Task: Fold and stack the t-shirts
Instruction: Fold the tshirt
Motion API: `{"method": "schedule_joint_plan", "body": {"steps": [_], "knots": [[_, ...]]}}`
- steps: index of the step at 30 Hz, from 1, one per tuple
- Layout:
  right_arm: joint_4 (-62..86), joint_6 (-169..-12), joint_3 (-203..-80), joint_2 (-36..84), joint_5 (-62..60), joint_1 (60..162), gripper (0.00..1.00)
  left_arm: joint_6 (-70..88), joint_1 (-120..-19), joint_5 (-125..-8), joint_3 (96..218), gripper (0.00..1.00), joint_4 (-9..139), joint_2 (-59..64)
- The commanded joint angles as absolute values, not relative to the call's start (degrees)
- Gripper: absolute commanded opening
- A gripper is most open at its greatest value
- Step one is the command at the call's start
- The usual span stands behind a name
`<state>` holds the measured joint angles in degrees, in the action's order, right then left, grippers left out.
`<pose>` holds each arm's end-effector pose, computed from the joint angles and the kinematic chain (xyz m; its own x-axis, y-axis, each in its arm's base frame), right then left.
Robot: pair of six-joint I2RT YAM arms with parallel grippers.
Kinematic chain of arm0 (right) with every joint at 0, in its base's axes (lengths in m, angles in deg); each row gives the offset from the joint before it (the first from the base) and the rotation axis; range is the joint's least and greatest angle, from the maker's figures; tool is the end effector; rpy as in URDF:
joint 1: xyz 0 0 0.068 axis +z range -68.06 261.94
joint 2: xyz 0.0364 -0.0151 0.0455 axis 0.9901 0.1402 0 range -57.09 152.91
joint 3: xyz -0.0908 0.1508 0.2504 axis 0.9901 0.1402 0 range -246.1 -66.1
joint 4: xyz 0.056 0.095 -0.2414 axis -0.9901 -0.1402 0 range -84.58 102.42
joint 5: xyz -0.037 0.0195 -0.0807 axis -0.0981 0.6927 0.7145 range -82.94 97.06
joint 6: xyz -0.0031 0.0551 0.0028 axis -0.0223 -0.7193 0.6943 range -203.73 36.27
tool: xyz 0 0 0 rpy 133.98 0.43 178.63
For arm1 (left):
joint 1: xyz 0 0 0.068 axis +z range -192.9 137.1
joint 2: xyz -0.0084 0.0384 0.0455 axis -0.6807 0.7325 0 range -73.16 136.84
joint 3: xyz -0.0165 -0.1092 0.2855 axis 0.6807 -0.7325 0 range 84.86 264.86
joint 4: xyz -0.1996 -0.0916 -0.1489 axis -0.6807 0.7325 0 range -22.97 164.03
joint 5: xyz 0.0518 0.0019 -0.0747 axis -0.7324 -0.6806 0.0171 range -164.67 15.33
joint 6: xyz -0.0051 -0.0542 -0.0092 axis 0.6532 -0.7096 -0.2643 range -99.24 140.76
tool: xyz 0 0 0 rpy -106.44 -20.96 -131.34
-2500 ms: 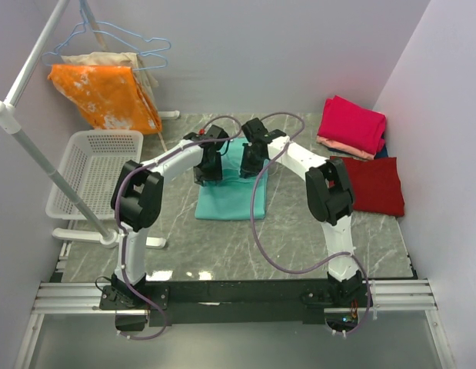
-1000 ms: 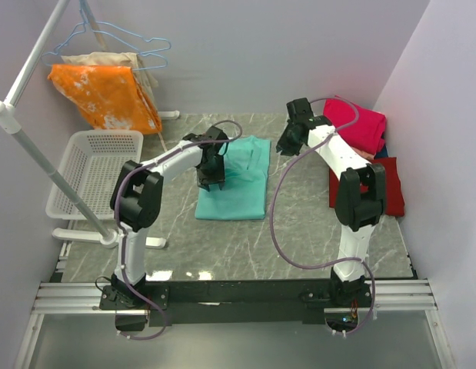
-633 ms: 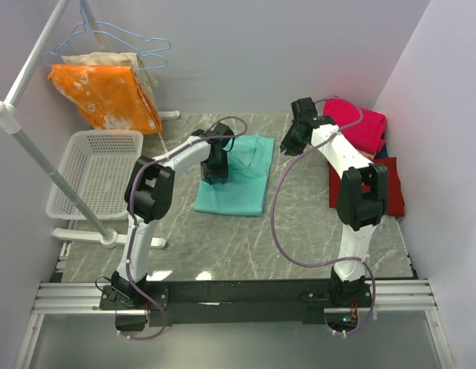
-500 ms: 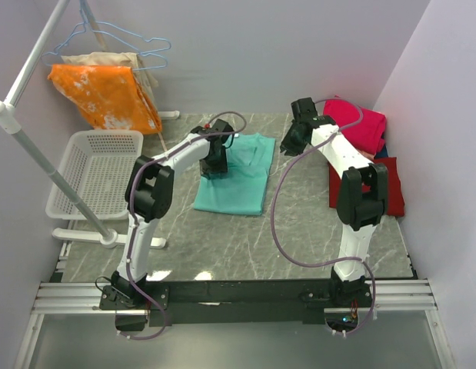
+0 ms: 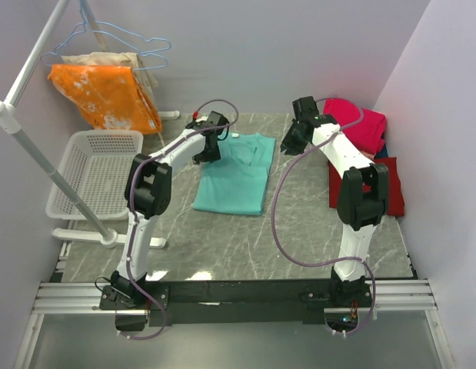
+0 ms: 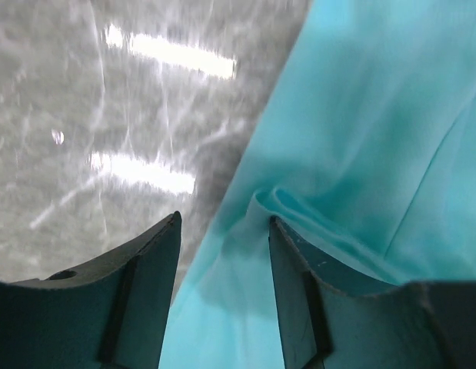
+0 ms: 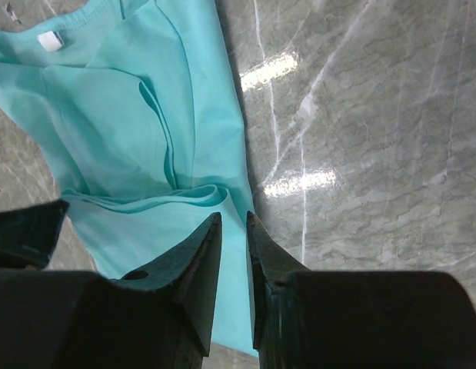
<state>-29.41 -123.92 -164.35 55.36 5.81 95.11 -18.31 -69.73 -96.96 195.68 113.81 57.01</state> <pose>0.4406 0.1040 0.2937 -0.7714 0.4821 -0.4153 0.3381 0.8634 0.3744 0.4628 -0.2181 0.2161 -0.8104 -0.2436 -0.5329 -0.2963 0.9550 0.0141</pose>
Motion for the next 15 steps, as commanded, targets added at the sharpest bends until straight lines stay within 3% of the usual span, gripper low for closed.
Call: {"method": "schedule_joint_plan", "body": {"steps": [1,9,12,15], "knots": [[-30.47,-122.32,-165.06,52.17,4.69,94.6,0.27,-18.54,-68.65,-101.66,201.13,0.56,112.82,60.25],[-28.72,-120.74,-155.67,44.71,-0.75,94.77,0.28,-17.39,-67.25,-99.91,193.24,0.57,115.37,50.87],[-28.19,-120.03,-151.62,41.8,-2.6,95.91,0.31,-14.49,-67.33,-91.07,185.86,0.59,113.18,44.02],[-27.32,-119.41,-147.32,39.43,-3.13,98.28,0.4,-12.29,-67.33,-83.05,177.34,0.61,110.55,38.74]]}}
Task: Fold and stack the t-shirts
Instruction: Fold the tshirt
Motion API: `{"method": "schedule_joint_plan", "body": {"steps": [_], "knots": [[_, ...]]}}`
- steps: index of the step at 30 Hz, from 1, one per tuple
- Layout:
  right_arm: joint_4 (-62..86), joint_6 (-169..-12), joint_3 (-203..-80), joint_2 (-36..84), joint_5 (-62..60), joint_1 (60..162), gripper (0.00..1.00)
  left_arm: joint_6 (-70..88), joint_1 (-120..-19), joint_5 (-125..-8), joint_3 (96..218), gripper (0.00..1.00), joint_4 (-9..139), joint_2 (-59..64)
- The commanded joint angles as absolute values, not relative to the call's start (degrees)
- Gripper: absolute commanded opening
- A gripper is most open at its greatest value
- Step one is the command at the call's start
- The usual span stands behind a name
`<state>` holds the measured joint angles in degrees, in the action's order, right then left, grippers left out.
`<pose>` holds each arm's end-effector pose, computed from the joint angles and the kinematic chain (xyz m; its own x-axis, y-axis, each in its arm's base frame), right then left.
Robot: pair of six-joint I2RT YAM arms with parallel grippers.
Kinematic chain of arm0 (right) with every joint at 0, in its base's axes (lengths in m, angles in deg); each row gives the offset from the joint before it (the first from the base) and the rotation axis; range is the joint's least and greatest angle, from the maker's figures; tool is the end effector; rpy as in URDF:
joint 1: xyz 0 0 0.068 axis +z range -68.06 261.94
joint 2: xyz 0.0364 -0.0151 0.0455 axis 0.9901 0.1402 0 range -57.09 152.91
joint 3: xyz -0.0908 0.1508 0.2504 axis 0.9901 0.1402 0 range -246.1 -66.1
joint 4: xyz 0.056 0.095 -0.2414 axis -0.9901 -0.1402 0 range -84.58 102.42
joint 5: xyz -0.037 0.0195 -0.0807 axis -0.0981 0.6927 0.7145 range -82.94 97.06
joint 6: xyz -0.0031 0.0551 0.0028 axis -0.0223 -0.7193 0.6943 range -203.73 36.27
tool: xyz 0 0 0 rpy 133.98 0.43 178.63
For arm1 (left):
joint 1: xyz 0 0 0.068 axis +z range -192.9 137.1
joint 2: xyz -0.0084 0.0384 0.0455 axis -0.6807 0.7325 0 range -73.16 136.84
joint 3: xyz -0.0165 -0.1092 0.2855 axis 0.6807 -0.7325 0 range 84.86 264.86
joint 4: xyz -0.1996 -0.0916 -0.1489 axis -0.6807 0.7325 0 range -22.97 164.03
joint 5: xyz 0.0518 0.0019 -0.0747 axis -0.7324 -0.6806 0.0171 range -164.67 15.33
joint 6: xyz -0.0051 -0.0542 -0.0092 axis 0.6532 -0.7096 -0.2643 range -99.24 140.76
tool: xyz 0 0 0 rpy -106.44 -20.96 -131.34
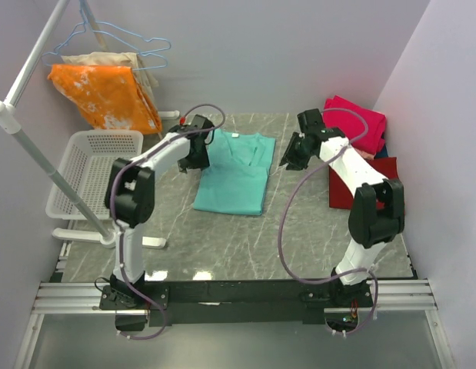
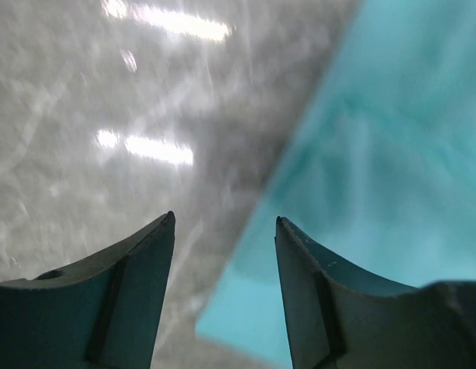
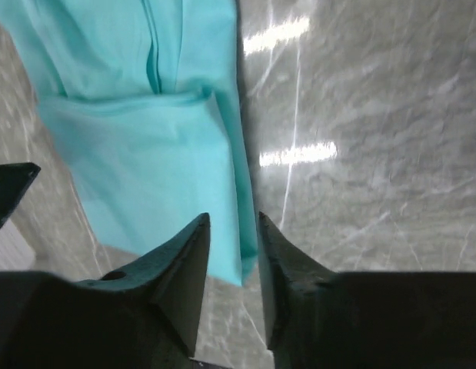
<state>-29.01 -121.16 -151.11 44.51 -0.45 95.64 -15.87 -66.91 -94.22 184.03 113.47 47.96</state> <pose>0.3826 0.0984 0.2977 -0.8379 0.4160 -0.3533 0.2610 0.8740 0.4099 0.4326 -0.1790 0.2297 -0.8431 -0.2399 -0.4813 -0.2893 0.9568 0.0298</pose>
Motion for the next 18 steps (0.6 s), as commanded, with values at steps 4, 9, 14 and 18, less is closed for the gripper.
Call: {"method": "schedule_joint_plan", "body": {"steps": [4,9,14,18], "knots": [[-23.45,-120.47,-139.5,36.87,-4.79,102.15,0.52,-11.68,-66.9,-76.11,164.59,0.63,100.72,31.98],[-18.71,-121.87,-131.41,36.87,-5.86,109.17,0.52,-13.08,-66.37,-71.6,155.09,0.63,95.69,28.28],[-15.1,-123.02,-128.41,38.18,-4.9,113.23,0.48,-12.82,-66.37,-70.63,150.17,0.63,92.08,26.25],[-13.51,-123.46,-128.5,39.5,-2.79,114.29,0.46,-12.82,-66.02,-69.84,148.05,0.62,89.89,26.34]]}}
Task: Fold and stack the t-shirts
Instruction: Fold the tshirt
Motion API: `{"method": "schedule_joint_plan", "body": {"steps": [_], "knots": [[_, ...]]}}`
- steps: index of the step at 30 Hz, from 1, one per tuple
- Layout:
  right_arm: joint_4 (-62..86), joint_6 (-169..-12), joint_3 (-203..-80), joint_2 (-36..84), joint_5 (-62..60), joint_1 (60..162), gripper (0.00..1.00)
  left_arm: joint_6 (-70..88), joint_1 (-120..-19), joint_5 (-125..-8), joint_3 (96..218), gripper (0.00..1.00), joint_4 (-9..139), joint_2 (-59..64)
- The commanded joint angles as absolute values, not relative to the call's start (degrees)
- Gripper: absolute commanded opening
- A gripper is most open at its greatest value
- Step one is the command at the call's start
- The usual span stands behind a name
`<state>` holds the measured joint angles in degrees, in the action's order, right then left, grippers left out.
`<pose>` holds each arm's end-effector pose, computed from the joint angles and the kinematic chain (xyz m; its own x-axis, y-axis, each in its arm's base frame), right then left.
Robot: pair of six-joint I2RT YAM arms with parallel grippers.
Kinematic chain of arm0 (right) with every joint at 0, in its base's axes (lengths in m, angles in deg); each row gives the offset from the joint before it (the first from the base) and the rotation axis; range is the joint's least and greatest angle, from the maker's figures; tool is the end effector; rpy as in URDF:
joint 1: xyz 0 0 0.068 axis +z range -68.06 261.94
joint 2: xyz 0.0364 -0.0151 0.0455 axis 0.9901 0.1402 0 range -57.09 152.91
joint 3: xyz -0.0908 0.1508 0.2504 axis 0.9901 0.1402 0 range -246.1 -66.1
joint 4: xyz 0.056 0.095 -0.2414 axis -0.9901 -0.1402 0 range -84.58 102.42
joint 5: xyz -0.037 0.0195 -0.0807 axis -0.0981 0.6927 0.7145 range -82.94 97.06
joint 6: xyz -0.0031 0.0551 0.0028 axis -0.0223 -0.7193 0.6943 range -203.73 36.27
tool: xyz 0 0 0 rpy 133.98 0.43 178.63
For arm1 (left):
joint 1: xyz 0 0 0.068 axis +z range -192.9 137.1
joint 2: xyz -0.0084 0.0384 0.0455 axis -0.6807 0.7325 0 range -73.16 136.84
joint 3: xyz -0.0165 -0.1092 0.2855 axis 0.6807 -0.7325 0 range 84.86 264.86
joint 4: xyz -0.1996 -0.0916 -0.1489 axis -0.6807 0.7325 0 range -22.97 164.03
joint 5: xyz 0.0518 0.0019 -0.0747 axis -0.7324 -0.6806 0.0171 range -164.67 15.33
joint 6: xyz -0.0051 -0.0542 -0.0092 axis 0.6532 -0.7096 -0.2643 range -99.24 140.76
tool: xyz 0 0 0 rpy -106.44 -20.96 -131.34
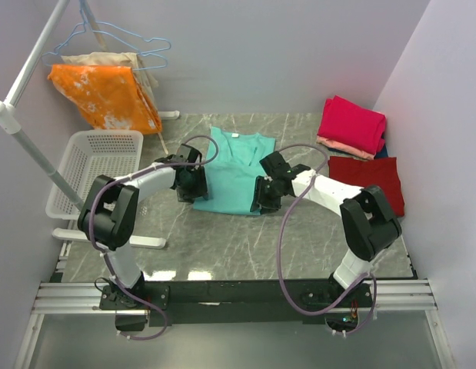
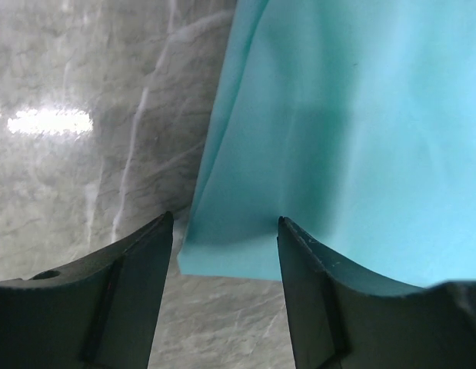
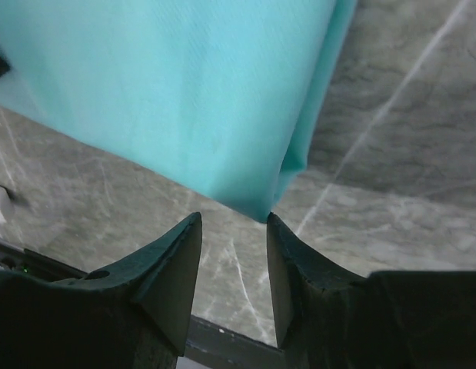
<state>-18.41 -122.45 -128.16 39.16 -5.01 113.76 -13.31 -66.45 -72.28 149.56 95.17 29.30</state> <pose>0.2841 0.1856 0.2192 -0.9703 0.1178 -0.2111 0.0210 0.9109 0.4120 0.3327 -0.1468 0.1979 -0.9255 -0.2071 -0.3171 -0.1251 0.9574 -0.2604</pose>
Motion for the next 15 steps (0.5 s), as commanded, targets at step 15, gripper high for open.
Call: {"method": "schedule_joint_plan", "body": {"steps": [15], "knots": [[-13.25,-124.6,-127.18,43.63,0.38,114.81,0.38,-13.17,-65.93,-69.75,147.35,0.6,92.86,28.71]]}}
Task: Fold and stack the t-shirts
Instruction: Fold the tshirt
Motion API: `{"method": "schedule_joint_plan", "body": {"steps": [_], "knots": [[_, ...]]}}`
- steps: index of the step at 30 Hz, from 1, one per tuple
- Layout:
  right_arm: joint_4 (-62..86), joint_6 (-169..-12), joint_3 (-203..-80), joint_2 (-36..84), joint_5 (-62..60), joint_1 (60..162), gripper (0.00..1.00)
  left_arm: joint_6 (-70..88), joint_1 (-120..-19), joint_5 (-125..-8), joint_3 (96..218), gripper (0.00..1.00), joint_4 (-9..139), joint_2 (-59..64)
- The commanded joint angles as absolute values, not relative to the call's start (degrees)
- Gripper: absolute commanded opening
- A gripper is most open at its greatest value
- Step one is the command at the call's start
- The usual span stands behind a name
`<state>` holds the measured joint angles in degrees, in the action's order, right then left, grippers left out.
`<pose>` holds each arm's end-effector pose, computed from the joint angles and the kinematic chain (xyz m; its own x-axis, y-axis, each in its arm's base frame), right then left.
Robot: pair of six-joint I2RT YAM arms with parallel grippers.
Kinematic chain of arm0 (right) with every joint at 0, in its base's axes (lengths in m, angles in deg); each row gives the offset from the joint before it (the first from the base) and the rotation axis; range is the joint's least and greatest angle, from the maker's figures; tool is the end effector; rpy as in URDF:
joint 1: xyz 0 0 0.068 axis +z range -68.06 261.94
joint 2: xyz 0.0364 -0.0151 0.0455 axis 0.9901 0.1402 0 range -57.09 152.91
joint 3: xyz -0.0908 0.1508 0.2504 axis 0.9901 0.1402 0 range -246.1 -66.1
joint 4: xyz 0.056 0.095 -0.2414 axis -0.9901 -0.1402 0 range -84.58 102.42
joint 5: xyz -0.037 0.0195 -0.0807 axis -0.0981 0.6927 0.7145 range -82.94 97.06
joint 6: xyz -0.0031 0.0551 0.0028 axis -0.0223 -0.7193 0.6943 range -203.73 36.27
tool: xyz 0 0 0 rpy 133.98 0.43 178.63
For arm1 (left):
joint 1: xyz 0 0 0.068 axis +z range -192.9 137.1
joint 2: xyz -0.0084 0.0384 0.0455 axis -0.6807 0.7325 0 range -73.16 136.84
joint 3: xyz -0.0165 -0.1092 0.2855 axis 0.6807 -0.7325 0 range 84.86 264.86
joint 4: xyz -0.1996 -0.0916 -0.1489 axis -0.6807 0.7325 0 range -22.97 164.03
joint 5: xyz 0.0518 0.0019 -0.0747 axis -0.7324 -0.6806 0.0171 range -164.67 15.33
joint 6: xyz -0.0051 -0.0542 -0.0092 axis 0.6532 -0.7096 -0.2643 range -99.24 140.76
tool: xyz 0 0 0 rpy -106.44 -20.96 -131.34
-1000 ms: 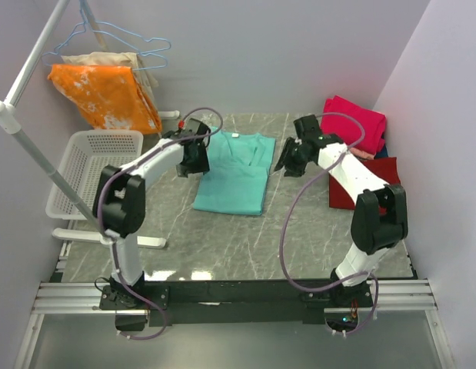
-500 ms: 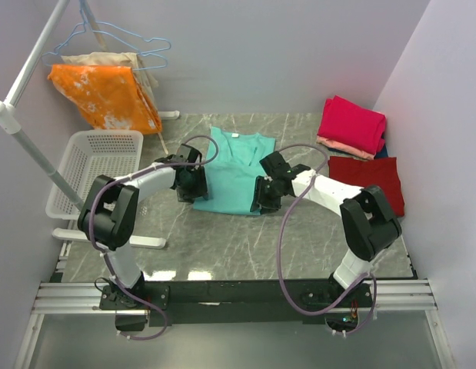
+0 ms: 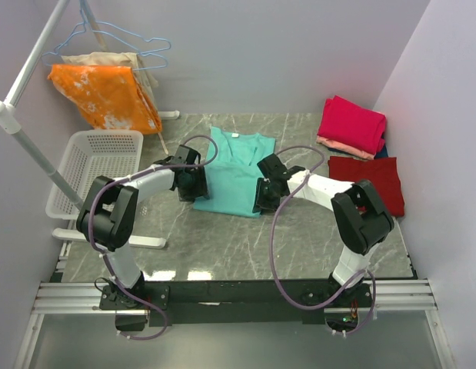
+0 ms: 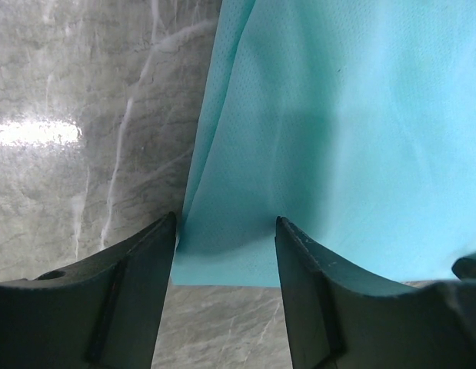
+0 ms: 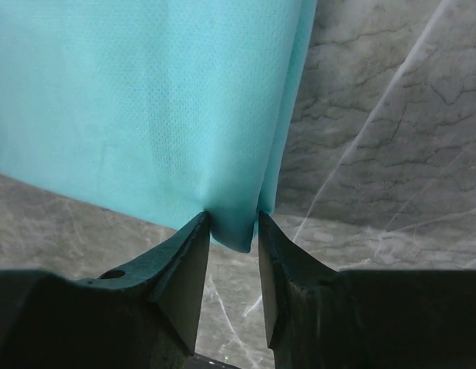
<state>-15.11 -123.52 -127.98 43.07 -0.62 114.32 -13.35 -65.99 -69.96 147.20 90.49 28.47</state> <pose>0.2938 0.1923 0.1983 -0.9611 0.1416 -0.2370 0.0497 0.9332 0.3559 0.3318 -0.1449 0.1953 -0.9156 -0.2171 -0.3383 -0.1062 0.9424 -0.3173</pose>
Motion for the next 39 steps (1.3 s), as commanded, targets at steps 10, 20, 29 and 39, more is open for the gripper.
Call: {"method": "schedule_joint_plan", "body": {"steps": [10,20,29,39], "knots": [[-12.81,-125.22,-126.39,45.48,-1.2,116.04,0.28,-13.7,-65.93,-70.28,144.89,0.59,98.85,27.22],[-13.77,-125.48,-126.21,46.01,-0.23,116.04,0.21,-14.14,-65.93,-69.66,145.24,0.59,99.29,26.07],[-14.3,-125.92,-125.69,46.27,0.21,115.96,0.17,-14.84,-65.93,-68.17,144.18,0.41,98.15,26.07],[-14.83,-125.83,-126.56,46.89,0.29,116.04,0.15,-14.84,-65.93,-69.05,144.27,0.3,97.09,29.41]]}}
